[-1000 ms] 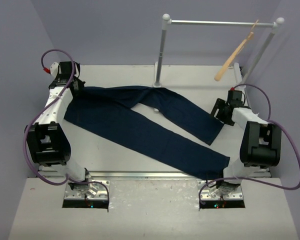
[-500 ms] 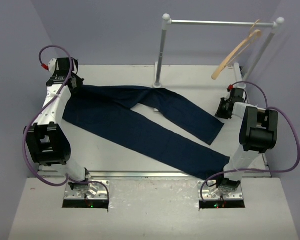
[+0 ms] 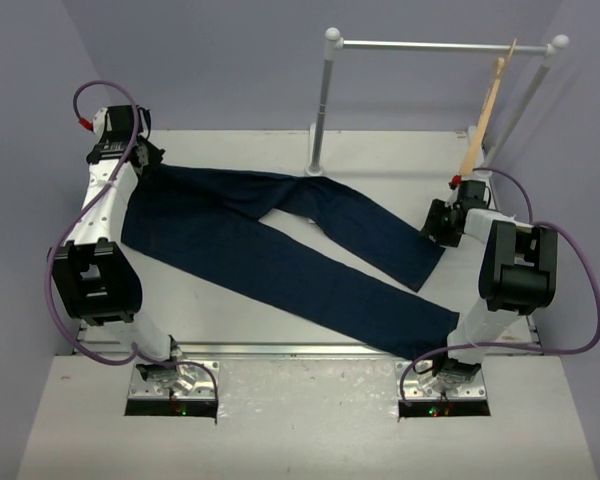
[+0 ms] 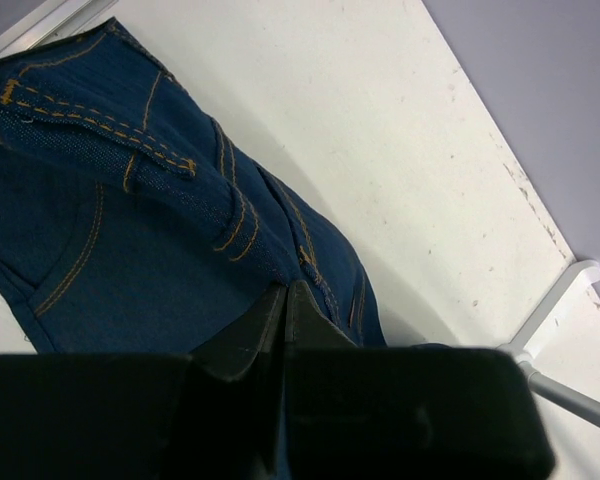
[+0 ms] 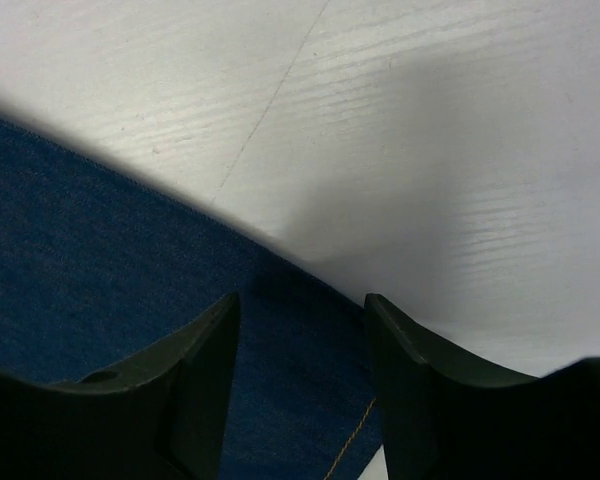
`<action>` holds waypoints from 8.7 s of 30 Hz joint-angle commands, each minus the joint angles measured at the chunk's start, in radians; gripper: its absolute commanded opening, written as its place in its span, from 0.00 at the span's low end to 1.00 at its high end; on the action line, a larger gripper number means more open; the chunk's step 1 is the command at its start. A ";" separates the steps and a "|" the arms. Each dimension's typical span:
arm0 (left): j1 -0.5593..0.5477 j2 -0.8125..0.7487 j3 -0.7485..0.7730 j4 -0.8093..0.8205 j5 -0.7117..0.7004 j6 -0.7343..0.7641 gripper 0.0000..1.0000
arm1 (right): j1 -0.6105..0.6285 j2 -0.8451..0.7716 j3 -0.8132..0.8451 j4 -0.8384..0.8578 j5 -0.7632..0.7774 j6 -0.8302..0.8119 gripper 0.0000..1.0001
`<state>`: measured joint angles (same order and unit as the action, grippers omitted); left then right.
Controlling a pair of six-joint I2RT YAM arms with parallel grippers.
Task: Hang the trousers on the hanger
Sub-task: Fold the trousers at the center of the board.
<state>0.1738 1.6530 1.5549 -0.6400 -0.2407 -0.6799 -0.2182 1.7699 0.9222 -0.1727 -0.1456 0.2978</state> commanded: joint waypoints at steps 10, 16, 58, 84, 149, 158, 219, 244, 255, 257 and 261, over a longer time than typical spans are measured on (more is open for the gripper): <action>0.013 0.002 0.073 0.011 0.017 0.028 0.00 | 0.144 -0.011 0.004 -0.087 0.302 -0.103 0.17; 0.018 0.022 0.097 -0.001 0.023 0.029 0.00 | 0.200 -0.083 -0.043 -0.053 0.352 -0.093 0.00; 0.189 0.205 0.206 0.394 0.481 0.239 0.00 | 0.337 -1.552 -0.194 -0.568 -0.036 0.039 0.00; 0.314 -0.205 -0.453 0.486 0.177 0.099 0.09 | 0.389 -1.624 -0.138 -0.593 0.098 -0.017 0.00; 0.188 0.400 -0.232 -0.156 0.053 -0.464 1.00 | 0.746 -0.067 0.011 -0.307 0.194 0.244 0.99; 0.208 0.203 -0.315 -0.170 -0.039 -0.460 1.00 | 0.746 0.113 0.392 -0.383 0.128 0.010 0.99; 0.118 -0.513 -0.756 0.088 0.339 0.065 1.00 | 0.728 -0.810 -0.364 -0.398 0.364 0.268 0.55; 0.118 -0.518 -0.737 0.083 0.433 0.062 1.00 | 0.362 -0.586 -0.428 -0.504 0.307 0.374 0.45; 0.118 -0.457 -0.764 0.116 0.458 0.098 1.00 | 0.361 -0.598 -0.432 -0.510 0.308 0.388 0.26; 0.118 -0.455 -0.766 0.122 0.460 0.100 1.00 | 0.361 -0.613 -0.429 -0.509 0.308 0.382 0.15; 0.119 -0.455 -0.759 0.121 0.466 0.099 1.00 | 0.362 -0.638 -0.412 -0.521 0.318 0.370 0.04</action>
<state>0.2996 1.1995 0.7891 -0.5614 0.2045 -0.5983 0.1463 1.1683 0.4789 -0.6840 0.1524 0.6705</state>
